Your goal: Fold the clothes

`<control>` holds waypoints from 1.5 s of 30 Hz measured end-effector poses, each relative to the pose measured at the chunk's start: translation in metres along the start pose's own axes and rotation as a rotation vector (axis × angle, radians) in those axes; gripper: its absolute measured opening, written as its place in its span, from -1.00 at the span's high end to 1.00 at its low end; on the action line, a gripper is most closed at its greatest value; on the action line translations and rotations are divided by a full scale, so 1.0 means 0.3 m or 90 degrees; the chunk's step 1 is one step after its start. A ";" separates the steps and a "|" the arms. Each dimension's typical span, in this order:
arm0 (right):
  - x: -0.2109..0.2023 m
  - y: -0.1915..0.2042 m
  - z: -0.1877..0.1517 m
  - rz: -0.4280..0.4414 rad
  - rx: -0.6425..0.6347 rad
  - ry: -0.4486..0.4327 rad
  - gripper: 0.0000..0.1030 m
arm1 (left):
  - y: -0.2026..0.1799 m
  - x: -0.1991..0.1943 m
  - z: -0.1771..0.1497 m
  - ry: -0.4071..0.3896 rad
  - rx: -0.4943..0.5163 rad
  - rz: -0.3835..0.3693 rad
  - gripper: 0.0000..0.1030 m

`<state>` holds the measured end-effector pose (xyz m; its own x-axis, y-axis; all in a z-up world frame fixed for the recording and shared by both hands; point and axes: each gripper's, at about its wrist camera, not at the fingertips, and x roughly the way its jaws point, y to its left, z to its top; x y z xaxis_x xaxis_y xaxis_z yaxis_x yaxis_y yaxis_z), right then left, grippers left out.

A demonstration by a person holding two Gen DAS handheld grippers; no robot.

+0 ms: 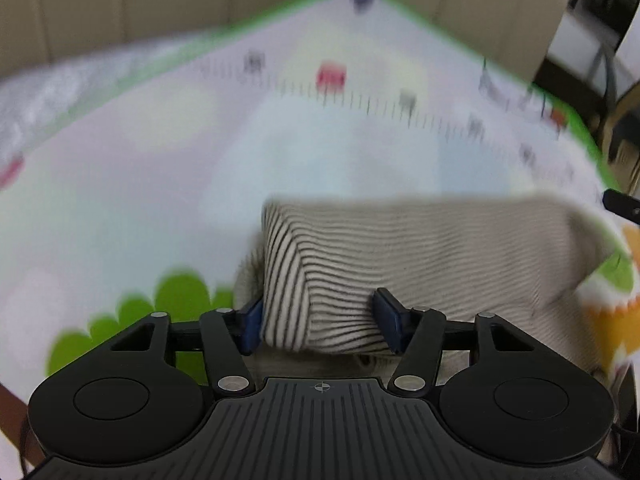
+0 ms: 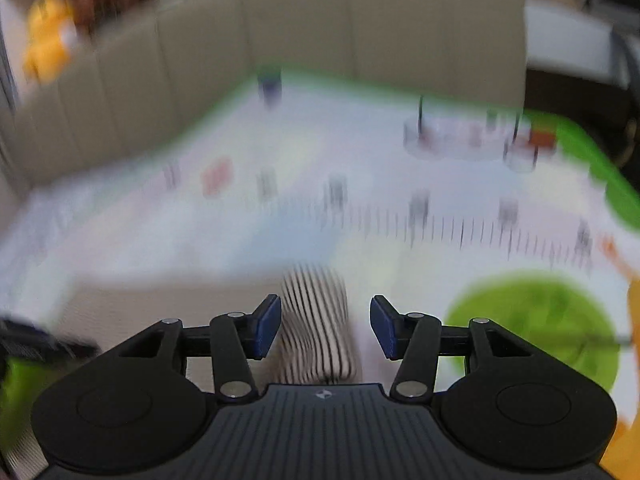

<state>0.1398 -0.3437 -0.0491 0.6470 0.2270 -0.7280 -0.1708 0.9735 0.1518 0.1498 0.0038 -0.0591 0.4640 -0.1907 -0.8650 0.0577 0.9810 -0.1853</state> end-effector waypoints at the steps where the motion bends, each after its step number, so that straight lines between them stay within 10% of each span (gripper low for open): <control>1: 0.032 0.004 -0.020 -0.006 -0.006 0.035 0.03 | 0.011 -0.001 -0.004 0.013 0.005 -0.009 -0.22; 14: 0.087 0.028 0.021 0.095 0.008 0.034 -0.26 | 0.123 0.000 0.114 0.030 -0.092 -0.129 -0.58; 24: 0.166 0.001 0.182 0.083 0.042 -0.068 0.59 | 0.039 0.088 0.256 -0.009 -0.018 -0.106 0.39; 29: 0.096 0.010 0.238 0.109 0.026 -0.085 0.68 | 0.012 -0.029 0.358 -0.074 0.009 -0.107 0.46; 45: -0.186 0.036 -0.156 0.163 -0.043 0.071 0.74 | 0.028 -0.191 -0.116 0.066 0.024 -0.085 0.48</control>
<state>0.0669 -0.3472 -0.0381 0.4912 0.4571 -0.7415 -0.3693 0.8802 0.2980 0.0929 0.0216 -0.0274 0.3572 -0.3198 -0.8775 0.1463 0.9471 -0.2857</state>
